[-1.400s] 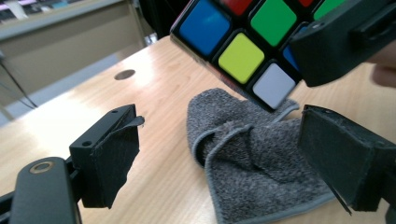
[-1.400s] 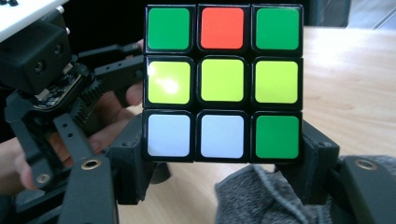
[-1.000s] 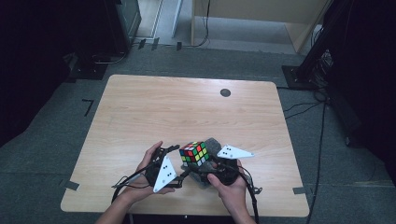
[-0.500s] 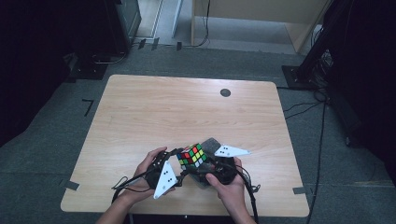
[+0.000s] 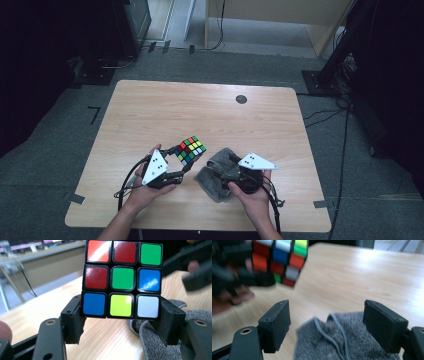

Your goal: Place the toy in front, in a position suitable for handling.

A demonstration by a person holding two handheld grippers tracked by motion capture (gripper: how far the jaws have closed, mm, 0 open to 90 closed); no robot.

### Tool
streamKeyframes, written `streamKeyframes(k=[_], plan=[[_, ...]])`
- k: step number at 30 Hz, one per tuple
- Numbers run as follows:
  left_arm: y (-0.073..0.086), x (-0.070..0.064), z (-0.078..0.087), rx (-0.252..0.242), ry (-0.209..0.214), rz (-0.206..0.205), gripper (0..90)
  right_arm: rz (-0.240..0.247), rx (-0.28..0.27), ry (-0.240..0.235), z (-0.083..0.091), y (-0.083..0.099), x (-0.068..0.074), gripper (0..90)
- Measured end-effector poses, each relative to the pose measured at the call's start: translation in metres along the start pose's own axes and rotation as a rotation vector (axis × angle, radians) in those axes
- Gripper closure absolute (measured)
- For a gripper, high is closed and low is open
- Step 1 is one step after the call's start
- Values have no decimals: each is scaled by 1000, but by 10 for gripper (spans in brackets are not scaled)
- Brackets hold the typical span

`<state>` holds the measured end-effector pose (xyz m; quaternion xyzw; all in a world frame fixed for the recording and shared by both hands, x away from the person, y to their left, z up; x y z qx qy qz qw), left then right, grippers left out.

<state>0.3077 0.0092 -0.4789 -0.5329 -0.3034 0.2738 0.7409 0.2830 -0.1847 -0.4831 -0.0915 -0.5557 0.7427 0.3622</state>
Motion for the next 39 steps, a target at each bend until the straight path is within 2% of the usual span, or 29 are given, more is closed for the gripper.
streamKeyframes(k=[3,8,10,12,14,17,23,28,36,39], plan=[[2,7,1,48,-26,36,339,36,69,14,-10,11,-1,202],[3,9,3,65,-21,77,339,114,208,65,-27,32,-5,172],[3,9,3,65,-15,85,340,143,255,108,-32,39,-9,162],[2,9,3,68,-14,88,340,158,284,137,-35,45,-12,162],[2,8,3,67,-7,93,340,153,305,151,-37,50,-17,172],[3,7,3,66,5,94,339,149,322,156,-37,56,-24,221],[3,7,3,68,14,110,339,86,312,101,-40,64,-32,256],[3,6,3,66,12,113,340,79,297,90,-42,68,-34,239],[1,3,4,51,4,90,343,89,301,97,-42,68,-33,238],[1,3,4,52,9,87,343,93,302,102,-42,68,-33,266]])
Point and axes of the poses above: each handheld gripper's, and its own axes: z roughly backward along the jaws, y roughly out of its underside, x roughly to its left, the point moved 7 cm from there along -z, roughly forward along the jaws, and after that the axes turned 10 degrees about -y, right-handed, at the moved point
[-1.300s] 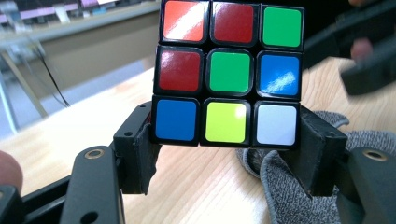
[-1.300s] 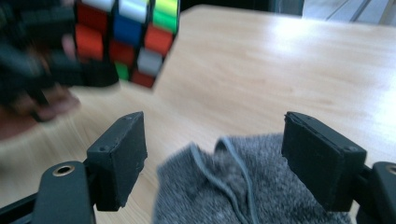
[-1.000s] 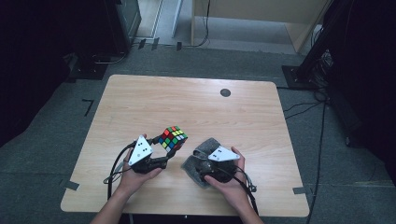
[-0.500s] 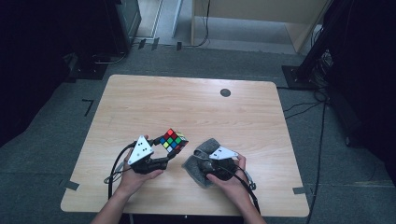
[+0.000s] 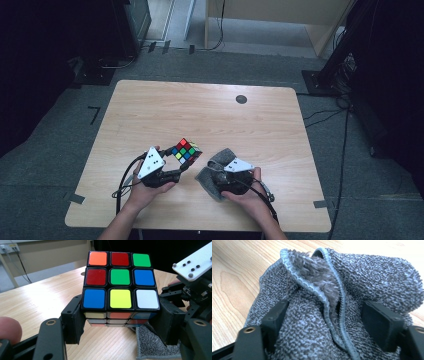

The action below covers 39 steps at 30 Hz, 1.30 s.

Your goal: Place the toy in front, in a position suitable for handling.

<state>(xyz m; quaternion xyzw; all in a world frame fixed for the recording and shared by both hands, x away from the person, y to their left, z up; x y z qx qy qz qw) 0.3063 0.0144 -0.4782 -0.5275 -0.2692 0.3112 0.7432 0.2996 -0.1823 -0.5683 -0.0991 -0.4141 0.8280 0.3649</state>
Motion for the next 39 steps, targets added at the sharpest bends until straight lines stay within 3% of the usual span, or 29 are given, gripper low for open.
streamKeyframes(k=[6,12,16,19,22,24,27,31,33,35,39], plan=[[1,-1,0,1,3,-4,343,4,-22,6,7,1,-3,631],[1,-3,-1,6,-4,-34,343,-20,-52,19,15,-5,-2,715],[4,-8,-3,28,-17,-84,344,-22,-186,43,36,-25,3,716],[7,-15,-6,45,-24,-138,344,-23,-318,73,59,-44,9,714],[9,-24,-9,61,-29,-179,344,35,-446,63,82,-64,28,711],[10,-30,-11,69,-31,-212,344,89,-491,44,92,-74,45,708],[12,-41,-13,78,-31,-261,344,165,-466,-7,88,-80,69,701],[12,-58,-11,78,-9,-354,346,261,-380,19,69,-75,87,693],[11,-63,-11,76,-19,-390,346,286,-358,66,65,-73,87,691],[11,-63,-11,75,-13,-393,347,292,-356,103,66,-73,82,690],[12,-60,-10,69,-18,-393,347,221,-368,172,76,-73,58,687]])
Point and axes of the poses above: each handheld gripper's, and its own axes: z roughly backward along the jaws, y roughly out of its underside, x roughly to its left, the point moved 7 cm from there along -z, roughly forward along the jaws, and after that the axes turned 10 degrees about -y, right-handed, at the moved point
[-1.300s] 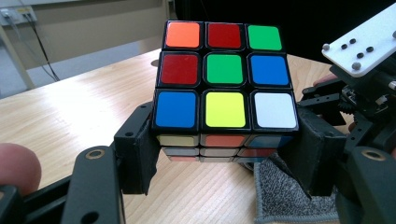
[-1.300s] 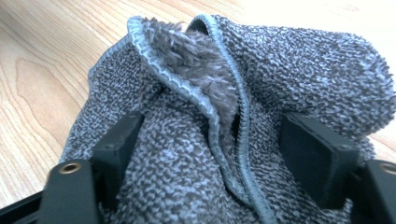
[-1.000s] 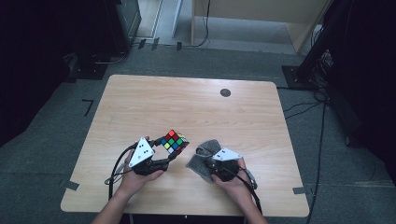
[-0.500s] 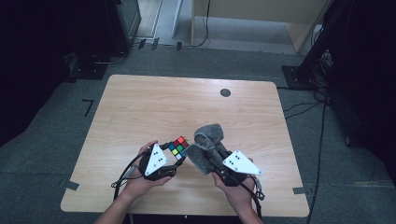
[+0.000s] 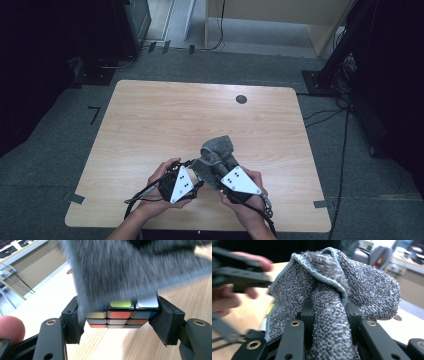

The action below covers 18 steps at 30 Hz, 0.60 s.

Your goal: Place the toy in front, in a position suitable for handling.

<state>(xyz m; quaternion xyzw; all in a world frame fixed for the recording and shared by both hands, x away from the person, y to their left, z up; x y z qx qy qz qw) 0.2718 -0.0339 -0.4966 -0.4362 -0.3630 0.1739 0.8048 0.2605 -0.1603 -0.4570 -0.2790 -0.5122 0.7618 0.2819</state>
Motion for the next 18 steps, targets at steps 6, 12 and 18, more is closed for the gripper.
streamKeyframes(k=[6,12,18], plan=[[0,2,0,-6,9,21,346,-83,-66,-11,9,-6,-5,679],[-6,-2,5,-24,18,5,346,56,-33,-80,-2,-10,28,677],[-8,7,13,-93,59,69,346,-151,-80,22,12,-6,-22,680]])
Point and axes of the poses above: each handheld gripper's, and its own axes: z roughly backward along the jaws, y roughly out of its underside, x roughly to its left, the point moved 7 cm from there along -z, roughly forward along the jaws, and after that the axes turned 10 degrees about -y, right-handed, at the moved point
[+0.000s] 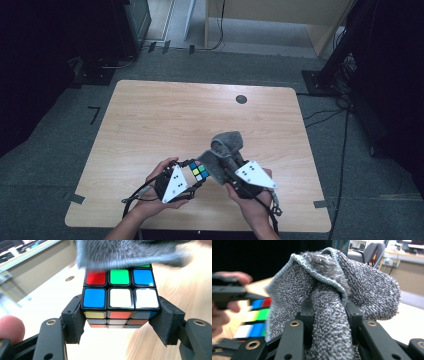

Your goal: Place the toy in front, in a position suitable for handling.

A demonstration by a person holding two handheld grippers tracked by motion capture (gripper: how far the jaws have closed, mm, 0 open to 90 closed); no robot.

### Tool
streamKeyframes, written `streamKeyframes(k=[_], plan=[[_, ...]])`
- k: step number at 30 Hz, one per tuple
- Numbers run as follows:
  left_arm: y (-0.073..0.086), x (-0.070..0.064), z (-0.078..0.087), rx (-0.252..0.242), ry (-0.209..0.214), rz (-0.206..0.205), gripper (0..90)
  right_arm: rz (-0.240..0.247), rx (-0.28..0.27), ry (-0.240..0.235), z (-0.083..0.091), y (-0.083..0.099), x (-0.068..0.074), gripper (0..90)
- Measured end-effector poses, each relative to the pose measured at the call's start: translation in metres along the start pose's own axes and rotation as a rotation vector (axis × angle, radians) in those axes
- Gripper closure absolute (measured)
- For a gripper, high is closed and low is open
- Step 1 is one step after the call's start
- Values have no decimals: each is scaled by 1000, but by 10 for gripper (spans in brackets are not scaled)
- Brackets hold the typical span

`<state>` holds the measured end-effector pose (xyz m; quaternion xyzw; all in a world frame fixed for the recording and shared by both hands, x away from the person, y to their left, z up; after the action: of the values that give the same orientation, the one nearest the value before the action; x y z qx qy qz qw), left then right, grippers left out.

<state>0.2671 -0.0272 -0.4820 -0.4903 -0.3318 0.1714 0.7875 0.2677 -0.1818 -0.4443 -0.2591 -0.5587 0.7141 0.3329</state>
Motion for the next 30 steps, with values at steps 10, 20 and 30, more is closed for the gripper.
streamKeyframes(k=[10,20,30], plan=[[-11,3,12,-90,55,45,346,-161,15,-174,-13,18,-5,675],[-8,10,12,-77,45,68,346,-130,-90,-178,-1,2,-2,672],[-19,21,22,-151,71,174,346,-175,8,-200,-15,25,-7,669]])
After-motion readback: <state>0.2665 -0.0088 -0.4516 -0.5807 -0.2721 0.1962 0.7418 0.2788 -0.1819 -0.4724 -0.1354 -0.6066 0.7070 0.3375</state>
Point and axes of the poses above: each handheld gripper's, and its own axes: z roughly backward along the jaws, y roughly out of its underside, x roughly to its left, the point moved 7 cm from there along -z, roughly forward along the jaws, and after that the axes turned 10 degrees about -y, right-handed, at the moved point
